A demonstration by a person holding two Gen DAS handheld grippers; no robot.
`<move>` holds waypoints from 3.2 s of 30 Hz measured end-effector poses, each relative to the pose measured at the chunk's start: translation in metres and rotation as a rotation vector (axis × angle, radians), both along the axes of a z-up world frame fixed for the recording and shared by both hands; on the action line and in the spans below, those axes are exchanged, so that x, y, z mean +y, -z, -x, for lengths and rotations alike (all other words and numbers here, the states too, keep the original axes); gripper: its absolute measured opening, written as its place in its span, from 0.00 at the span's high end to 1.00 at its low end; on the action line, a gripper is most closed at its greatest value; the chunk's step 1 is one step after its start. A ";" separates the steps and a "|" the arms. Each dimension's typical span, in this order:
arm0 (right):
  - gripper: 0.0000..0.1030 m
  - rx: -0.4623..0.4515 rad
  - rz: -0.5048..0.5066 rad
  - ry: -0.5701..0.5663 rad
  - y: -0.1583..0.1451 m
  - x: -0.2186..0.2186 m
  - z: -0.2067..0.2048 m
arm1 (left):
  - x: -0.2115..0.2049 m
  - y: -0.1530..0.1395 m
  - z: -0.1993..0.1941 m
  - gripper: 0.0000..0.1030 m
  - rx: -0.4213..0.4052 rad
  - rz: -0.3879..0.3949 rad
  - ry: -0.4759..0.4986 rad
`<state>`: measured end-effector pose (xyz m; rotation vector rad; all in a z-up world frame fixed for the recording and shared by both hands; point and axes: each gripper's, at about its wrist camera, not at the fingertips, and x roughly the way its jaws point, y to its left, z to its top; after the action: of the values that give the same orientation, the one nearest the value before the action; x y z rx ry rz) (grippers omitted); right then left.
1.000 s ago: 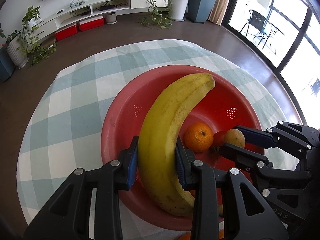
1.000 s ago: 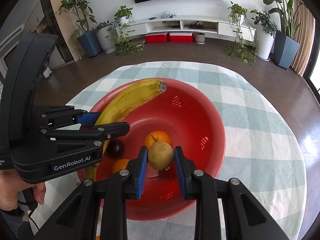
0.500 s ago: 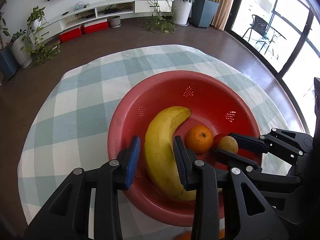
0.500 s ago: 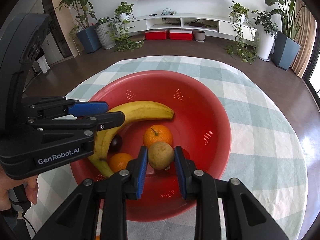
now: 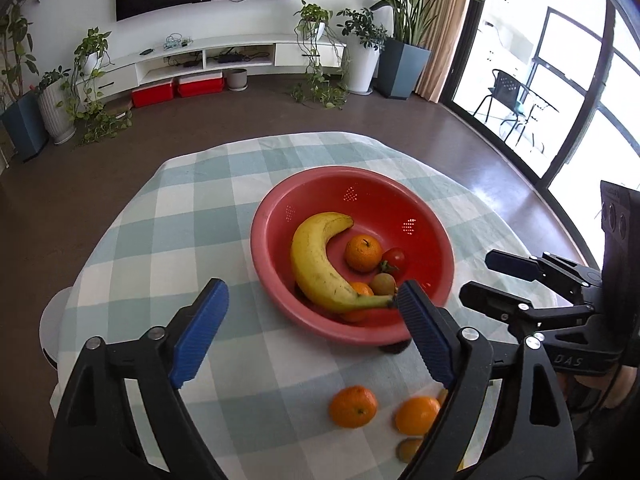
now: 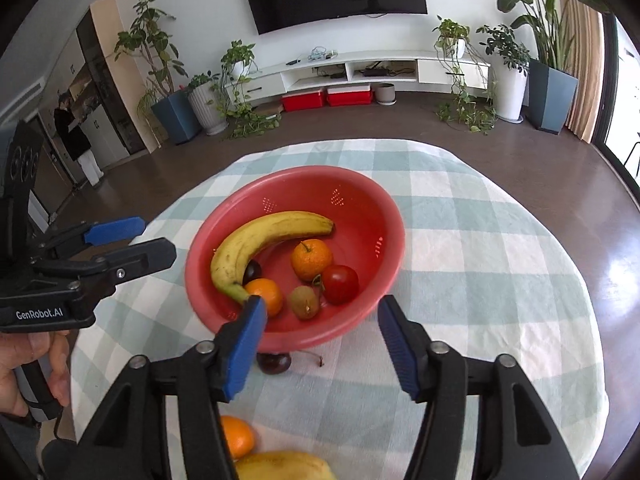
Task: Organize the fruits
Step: 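Move both grippers back toward the remaining fruit on the table, then grasp the red tomato with the left gripper while the right gripper grasps the second banana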
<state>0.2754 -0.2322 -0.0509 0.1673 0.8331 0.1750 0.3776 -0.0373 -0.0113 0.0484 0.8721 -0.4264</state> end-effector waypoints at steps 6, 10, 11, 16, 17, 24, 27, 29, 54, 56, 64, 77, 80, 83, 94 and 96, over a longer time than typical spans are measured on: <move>0.20 -0.025 -0.069 0.031 0.001 -0.008 0.070 | 0.023 -0.010 0.069 0.01 -0.057 0.036 -0.006; 0.16 0.011 -0.126 0.061 0.017 -0.011 0.114 | 0.038 -0.007 0.116 0.01 -0.074 0.069 -0.021; 0.16 0.025 -0.131 0.064 0.022 -0.010 0.124 | 0.041 -0.006 0.127 0.00 -0.075 0.079 -0.025; 0.16 0.079 -0.147 0.062 0.044 -0.001 0.165 | 0.055 0.008 0.180 0.00 -0.063 0.118 -0.048; 0.16 0.085 -0.147 0.055 0.046 0.002 0.170 | 0.057 0.013 0.189 0.00 -0.051 0.125 -0.051; 0.16 0.107 -0.125 0.013 0.060 0.020 0.194 | 0.053 0.053 0.228 0.00 0.020 0.083 -0.043; 0.16 0.100 -0.125 0.005 0.059 0.024 0.198 | 0.053 0.061 0.231 0.00 0.033 0.067 -0.047; 0.16 0.101 -0.122 0.004 0.060 0.025 0.200 | 0.053 0.064 0.230 0.00 0.038 0.058 -0.043; 0.17 0.117 -0.103 0.003 0.055 0.035 0.187 | 0.047 0.073 0.212 0.01 0.055 0.018 -0.015; 0.17 0.126 -0.091 0.002 0.053 0.039 0.180 | 0.048 0.069 0.207 0.01 0.048 0.012 -0.015; 0.17 0.168 -0.021 -0.014 0.049 0.071 0.136 | 0.052 0.066 0.192 0.01 0.002 0.016 -0.048; 0.31 0.241 0.184 -0.042 0.073 0.085 0.109 | 0.072 0.080 0.187 0.01 0.010 0.042 -0.096; 0.31 0.254 0.195 -0.039 0.072 0.076 0.116 | 0.070 0.079 0.189 0.01 0.003 0.038 -0.086; 0.31 0.262 0.233 -0.033 0.069 0.067 0.123 | 0.068 0.081 0.188 0.01 0.011 0.031 -0.085; 0.31 0.216 0.226 -0.048 0.051 0.048 0.126 | 0.047 0.098 0.175 0.01 0.111 -0.099 -0.024; 0.31 0.214 0.226 -0.048 0.051 0.052 0.120 | 0.045 0.100 0.174 0.09 0.115 -0.117 -0.011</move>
<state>0.1554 -0.1803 -0.1020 -0.0479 1.0634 0.1082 0.2041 0.0079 -0.1115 0.1279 1.0095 -0.3702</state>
